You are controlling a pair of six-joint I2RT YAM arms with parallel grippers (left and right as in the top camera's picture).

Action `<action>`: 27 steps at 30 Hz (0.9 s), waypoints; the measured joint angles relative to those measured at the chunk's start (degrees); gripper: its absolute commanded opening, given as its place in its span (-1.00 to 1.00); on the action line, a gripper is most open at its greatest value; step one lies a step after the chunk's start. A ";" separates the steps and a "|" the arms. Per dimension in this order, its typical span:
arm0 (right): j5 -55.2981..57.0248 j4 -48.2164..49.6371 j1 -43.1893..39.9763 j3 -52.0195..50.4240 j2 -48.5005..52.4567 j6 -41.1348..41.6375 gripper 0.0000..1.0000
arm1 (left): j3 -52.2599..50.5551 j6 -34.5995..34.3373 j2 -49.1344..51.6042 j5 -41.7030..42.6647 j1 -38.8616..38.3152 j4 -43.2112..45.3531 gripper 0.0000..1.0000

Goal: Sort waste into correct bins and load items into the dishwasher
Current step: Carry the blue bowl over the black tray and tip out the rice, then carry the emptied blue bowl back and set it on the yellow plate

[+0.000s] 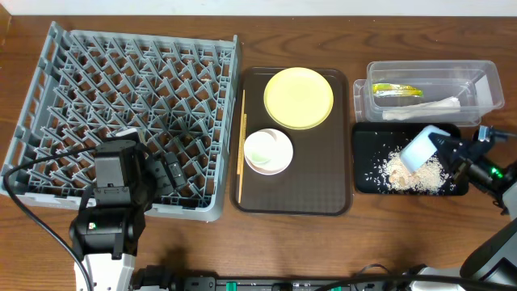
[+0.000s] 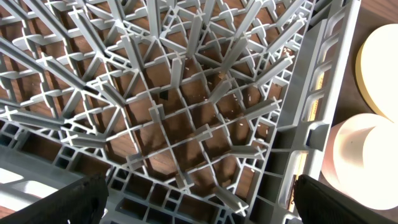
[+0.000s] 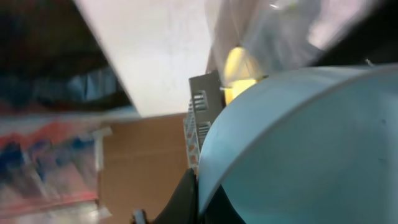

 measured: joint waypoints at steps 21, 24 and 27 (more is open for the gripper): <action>17.27 -12.37 20.68 2.23 -10.88 -2.80 -0.98 | 0.00 0.00 0.00 0.00 0.00 -0.02 0.96; 24.52 -14.73 27.65 6.36 -14.67 -2.78 -0.98 | 0.00 0.00 0.00 0.00 0.00 0.00 0.96; 33.20 -17.40 35.98 12.52 -16.48 -3.04 -0.98 | 0.00 0.00 0.00 0.02 0.00 -0.02 0.96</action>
